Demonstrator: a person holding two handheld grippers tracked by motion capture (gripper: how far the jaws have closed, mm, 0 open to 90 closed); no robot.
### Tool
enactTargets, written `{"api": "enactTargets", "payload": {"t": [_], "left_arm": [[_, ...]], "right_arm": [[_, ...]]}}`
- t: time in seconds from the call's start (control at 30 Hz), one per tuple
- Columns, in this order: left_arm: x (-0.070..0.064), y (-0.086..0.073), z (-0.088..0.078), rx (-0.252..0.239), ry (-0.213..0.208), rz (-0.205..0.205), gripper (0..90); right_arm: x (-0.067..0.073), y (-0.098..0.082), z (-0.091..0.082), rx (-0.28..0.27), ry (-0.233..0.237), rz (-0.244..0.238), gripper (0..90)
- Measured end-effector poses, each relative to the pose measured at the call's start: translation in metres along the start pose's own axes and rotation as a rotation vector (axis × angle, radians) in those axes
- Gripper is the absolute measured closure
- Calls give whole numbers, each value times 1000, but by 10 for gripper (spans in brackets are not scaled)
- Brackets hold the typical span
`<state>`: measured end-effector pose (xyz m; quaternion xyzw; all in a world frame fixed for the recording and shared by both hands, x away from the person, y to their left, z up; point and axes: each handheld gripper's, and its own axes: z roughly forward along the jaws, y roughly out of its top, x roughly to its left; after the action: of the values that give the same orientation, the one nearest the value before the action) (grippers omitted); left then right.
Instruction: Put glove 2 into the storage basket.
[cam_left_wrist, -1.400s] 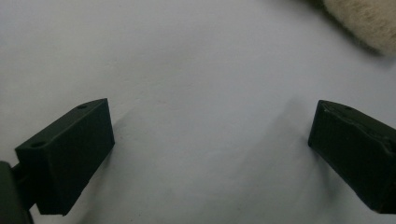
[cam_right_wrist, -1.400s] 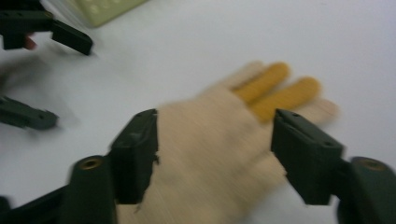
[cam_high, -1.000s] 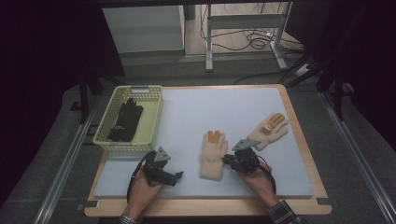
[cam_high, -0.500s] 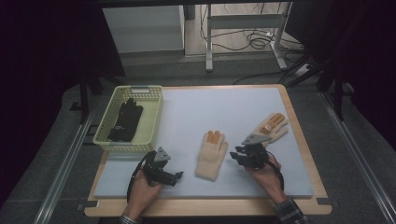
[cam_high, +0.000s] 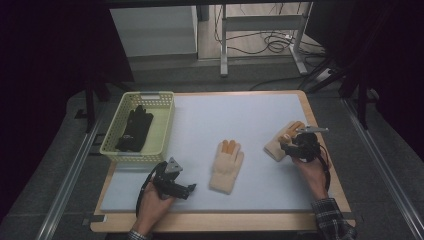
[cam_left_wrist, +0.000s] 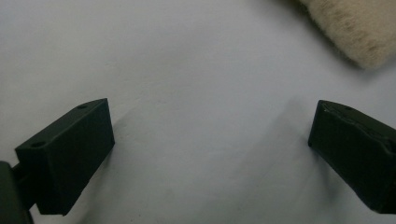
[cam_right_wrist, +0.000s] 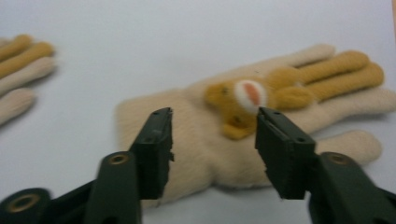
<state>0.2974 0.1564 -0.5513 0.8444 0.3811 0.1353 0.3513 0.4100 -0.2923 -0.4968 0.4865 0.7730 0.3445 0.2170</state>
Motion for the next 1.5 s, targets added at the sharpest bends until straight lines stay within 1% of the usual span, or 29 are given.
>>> {"api": "enactTargets", "payload": {"t": [0.03,0.17,0.23,0.27,0.3,0.33,0.37,0.4,0.43,0.47,0.5,0.53,0.57,0.63,0.67,0.7,0.77,0.8,0.93,0.97,1.03,1.13,1.17,1.23,1.3,1.33,1.37,1.4,1.5], "left_arm": [[0,0,0,0,0,0,6],[0,0,0,0,0,1,6],[0,0,0,0,0,0,6],[0,0,0,0,0,0,6],[0,0,0,0,0,0,6],[0,0,0,0,0,1,6],[0,0,0,0,0,1,6],[0,0,0,0,0,1,6],[0,0,0,0,0,1,6],[0,0,0,0,1,1,6],[0,0,0,0,0,1,6],[0,0,0,0,0,1,6],[0,0,0,0,0,1,6],[0,0,0,0,0,1,6],[0,0,0,1,0,1,6],[0,0,0,1,0,1,6],[0,0,0,1,0,1,6],[0,0,0,1,1,1,6],[0,0,0,1,1,1,6],[0,0,0,0,1,1,6],[0,0,0,0,1,1,6],[0,0,0,1,1,1,6],[0,0,0,1,1,1,6],[0,0,0,0,1,0,6],[0,0,0,1,1,3,6],[0,0,0,0,1,2,6],[0,0,0,0,1,3,6],[0,0,0,-1,2,1,6],[0,0,0,-1,2,2,6]], "right_arm": [[0,0,0,0,0,0,421],[-7,6,16,10,-45,18,353],[-8,9,23,9,-54,30,340],[-7,10,27,13,-61,28,340],[-6,11,35,32,-88,5,350],[-6,11,39,40,-104,-8,381],[-6,11,39,40,-104,-8,381],[-8,7,43,16,-99,-23,530],[-10,5,42,6,-86,-2,560],[-10,5,41,5,-82,4,586],[-10,5,40,8,-89,-8,603],[-10,5,40,8,-89,-8,603],[-7,5,37,22,-96,-47,617],[-6,5,36,27,-92,-50,618],[-6,6,33,30,-83,-54,617],[-5,7,26,10,-64,-49,617],[-4,7,19,-5,-42,-50,616],[-4,7,19,-5,-42,-50,616],[6,8,4,-18,7,-78,611],[11,8,-4,-27,37,-94,610],[13,8,-7,-32,43,-101,610],[28,10,-26,-68,98,-137,610],[28,10,-26,-68,98,-137,610],[37,13,-34,-78,122,-155,609],[47,17,-42,-93,159,-167,609],[56,20,-47,-100,191,-177,608],[56,20,-47,-100,191,-177,608],[67,24,-51,-110,227,-194,608],[83,30,-55,-119,279,-216,607]]}}
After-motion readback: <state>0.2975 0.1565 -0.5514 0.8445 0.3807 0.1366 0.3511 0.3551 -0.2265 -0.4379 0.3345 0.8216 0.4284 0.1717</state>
